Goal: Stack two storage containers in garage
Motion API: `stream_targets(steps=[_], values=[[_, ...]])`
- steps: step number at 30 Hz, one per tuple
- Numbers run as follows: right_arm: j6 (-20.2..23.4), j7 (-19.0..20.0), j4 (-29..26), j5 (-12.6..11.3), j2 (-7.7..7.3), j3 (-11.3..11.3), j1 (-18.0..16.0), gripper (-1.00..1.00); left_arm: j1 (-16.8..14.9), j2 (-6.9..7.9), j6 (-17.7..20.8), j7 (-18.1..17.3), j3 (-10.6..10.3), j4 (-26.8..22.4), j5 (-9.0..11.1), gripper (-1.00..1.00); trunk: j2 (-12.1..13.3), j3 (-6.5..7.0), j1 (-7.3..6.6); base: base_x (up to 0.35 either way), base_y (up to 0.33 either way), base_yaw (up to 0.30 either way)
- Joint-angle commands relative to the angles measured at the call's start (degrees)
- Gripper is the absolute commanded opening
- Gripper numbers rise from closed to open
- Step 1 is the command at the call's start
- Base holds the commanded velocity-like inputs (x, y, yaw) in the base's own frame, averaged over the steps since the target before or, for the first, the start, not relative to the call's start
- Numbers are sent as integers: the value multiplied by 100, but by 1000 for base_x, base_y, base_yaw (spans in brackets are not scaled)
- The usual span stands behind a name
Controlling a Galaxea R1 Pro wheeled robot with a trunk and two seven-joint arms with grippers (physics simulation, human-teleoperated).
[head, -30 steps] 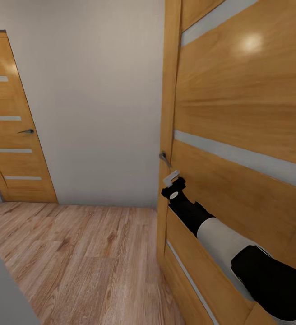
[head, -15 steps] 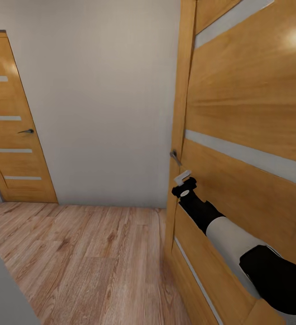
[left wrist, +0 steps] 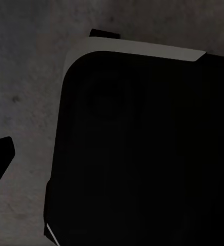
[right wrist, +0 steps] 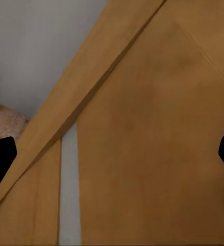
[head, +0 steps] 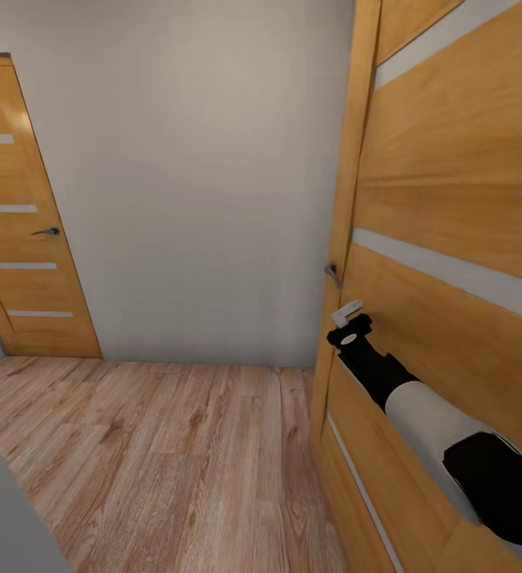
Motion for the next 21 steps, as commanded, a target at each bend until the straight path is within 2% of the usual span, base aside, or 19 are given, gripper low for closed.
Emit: stream_targets(steps=[1,4,7,18,21], values=[[75,-36,-2,107,-53,1,-4,100,1,0,-6,3,5,-6,34,100,-3,-6,0,0,0,0],[81,-36,-2,107,-224,-12,-4,100,1,-1,-6,3,5,-6,34,100,-3,-6,0,0,0,0],[79,-36,-2,107,-298,-15,-4,100,1,-1,-6,3,5,-6,34,100,-3,-6,0,0,0,0],[78,-33,-3,107,-411,-16,-4,100,1,-1,-6,3,5,-6,34,100,-3,-6,0,0,0,0],[84,-28,-3,103,-518,-25,-4,100,1,-1,-6,3,5,-6,34,100,-3,-6,0,0,0,0]])
